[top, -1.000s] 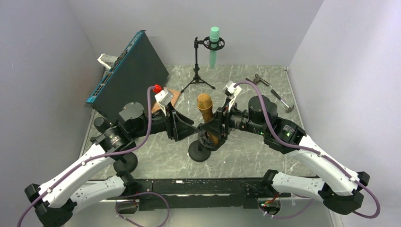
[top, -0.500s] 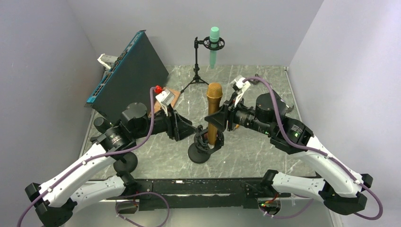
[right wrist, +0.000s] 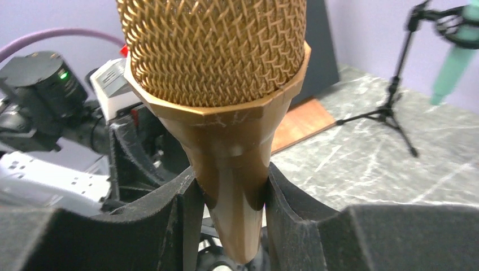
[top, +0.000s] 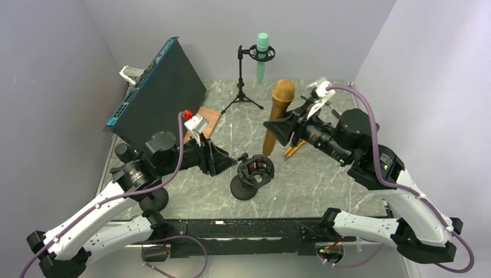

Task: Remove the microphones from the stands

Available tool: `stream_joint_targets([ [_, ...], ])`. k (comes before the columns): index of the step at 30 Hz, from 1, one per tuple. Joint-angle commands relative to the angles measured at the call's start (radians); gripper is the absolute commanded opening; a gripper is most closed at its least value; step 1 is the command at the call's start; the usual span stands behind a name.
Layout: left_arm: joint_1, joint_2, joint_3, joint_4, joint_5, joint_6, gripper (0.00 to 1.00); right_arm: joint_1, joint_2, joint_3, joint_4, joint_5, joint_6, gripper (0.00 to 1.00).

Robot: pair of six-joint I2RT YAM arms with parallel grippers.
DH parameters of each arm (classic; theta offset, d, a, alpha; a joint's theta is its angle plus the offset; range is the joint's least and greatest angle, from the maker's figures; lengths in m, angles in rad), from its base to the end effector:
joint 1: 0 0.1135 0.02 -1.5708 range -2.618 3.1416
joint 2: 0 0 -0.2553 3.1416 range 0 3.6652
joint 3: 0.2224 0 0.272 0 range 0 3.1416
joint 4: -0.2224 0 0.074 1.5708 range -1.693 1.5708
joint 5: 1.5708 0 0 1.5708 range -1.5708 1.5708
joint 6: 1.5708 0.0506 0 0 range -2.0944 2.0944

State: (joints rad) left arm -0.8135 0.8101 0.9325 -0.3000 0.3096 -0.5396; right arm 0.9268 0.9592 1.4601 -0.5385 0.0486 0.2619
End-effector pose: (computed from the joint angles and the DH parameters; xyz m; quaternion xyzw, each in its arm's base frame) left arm 0.1401 -0.1706 0.3688 0.2015 0.7373 -0.4891 0.4203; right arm 0.1231 0.1599 0.4979 -0.2191 0.6861 0.3738 0.5844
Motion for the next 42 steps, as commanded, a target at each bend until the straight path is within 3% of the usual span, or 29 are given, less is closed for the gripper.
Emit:
stream_joint_targets([
  [1,-0.005,-0.040,-0.007,-0.034,-0.063,-0.004,0.60,0.004,-0.085,0.003,0.031,0.214,-0.062,0.00],
  [7,-0.005,-0.065,-0.003,-0.071,-0.100,0.002,0.61,0.004,-0.220,-0.131,0.130,0.474,-0.113,0.00],
  [15,-0.005,-0.050,0.012,-0.078,-0.110,0.004,0.61,0.004,-0.223,-0.323,0.104,1.081,-0.134,0.00],
  [20,-0.004,-0.032,0.041,-0.106,-0.099,0.004,0.60,-0.027,-0.193,-0.517,0.076,1.156,0.001,0.00],
  [23,-0.006,-0.044,0.035,-0.114,-0.109,-0.005,0.60,-0.144,-0.150,-0.548,0.050,1.074,0.081,0.00],
  [29,-0.005,-0.095,0.016,-0.131,-0.128,-0.019,0.60,-0.518,-0.051,-0.520,-0.029,0.645,0.248,0.00],
  [33,-0.005,-0.134,0.006,-0.138,-0.135,-0.021,0.59,-0.681,-0.016,-0.589,-0.001,0.405,0.373,0.00],
  [42,-0.005,-0.165,-0.011,-0.153,-0.152,-0.035,0.59,-1.078,0.069,-0.735,0.059,0.032,0.700,0.00],
])
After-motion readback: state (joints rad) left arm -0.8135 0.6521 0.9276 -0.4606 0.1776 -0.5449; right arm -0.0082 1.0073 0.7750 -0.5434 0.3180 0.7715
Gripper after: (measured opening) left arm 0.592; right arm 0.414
